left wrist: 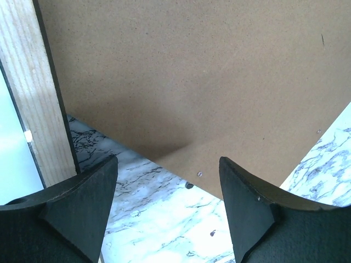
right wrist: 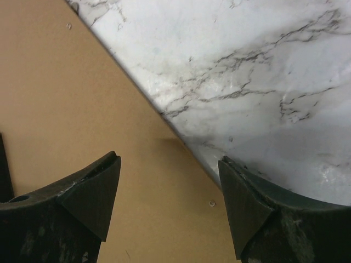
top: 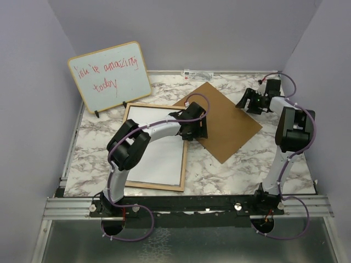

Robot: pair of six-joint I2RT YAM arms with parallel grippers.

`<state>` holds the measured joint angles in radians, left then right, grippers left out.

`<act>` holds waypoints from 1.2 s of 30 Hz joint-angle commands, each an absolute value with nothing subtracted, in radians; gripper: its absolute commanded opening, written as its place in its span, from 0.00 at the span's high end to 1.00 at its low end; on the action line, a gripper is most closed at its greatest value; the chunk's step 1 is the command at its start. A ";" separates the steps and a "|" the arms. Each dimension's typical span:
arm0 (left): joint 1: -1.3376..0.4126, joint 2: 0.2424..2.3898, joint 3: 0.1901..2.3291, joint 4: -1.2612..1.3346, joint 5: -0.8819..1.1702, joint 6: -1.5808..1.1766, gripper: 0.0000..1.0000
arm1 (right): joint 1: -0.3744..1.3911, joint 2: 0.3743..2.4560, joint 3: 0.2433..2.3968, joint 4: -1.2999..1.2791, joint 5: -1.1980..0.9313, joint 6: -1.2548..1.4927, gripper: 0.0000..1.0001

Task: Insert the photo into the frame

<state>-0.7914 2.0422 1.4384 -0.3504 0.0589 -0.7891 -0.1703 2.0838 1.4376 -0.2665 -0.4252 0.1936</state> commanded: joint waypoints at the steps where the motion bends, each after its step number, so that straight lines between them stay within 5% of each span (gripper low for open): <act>1: -0.803 2.117 1.415 -0.408 0.091 -0.796 0.23 | -0.184 2.069 1.333 -0.349 -0.554 0.155 0.23; 17: -0.802 2.277 1.689 -0.321 0.292 -0.618 0.23 | -0.190 1.812 0.969 -0.212 -0.626 0.403 0.25; 36: -0.769 2.353 1.688 -0.044 0.597 -0.733 0.24 | -0.191 1.584 0.606 -0.043 -0.641 0.621 0.25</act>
